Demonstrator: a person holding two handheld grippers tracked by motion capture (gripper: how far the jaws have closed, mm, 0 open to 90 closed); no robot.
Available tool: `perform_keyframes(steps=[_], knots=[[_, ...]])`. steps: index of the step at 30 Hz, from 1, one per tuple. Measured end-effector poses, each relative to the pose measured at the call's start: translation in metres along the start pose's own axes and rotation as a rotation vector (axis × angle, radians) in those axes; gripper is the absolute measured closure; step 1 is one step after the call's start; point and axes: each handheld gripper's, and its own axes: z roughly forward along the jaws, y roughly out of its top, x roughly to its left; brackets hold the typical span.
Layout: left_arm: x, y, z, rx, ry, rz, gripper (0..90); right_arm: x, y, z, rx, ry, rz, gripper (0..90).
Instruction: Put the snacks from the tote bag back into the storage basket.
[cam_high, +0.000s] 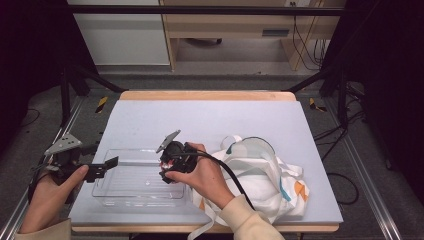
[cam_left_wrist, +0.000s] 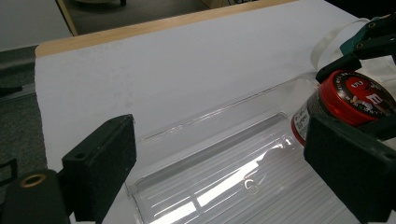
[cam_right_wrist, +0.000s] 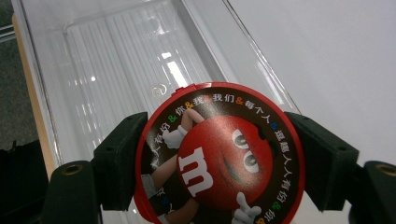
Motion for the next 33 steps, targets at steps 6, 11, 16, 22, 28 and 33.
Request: perform_keyframes(steps=[6, 11, 16, 22, 28, 33], knots=[[0.0, 0.0, 0.001, 0.003, -0.001, 0.002, 9.4, 0.0, -0.001, 0.004, 0.009, 0.0, 0.001, 25.6], [0.0, 0.0, 0.001, 0.003, 0.0, -0.001, 9.4, 0.0, -0.001, 0.007, 0.015, -0.004, -0.003, 25.6], [0.0, -0.001, 0.002, 0.005, -0.002, -0.002, 9.4, 0.0, -0.002, 0.009, 0.023, -0.004, -0.01, 25.6], [0.0, -0.001, 0.002, 0.005, -0.001, -0.001, 9.4, 0.001, -0.003, 0.012, 0.029, -0.007, -0.007, 25.6], [0.0, -0.001, 0.002, 0.007, -0.002, 0.0, 9.4, 0.001, -0.004, 0.016, 0.037, -0.006, -0.012, 25.6], [-0.001, -0.001, 0.002, 0.007, -0.003, 0.001, 9.4, 0.001, -0.004, 0.017, 0.047, -0.008, -0.017, 25.6]])
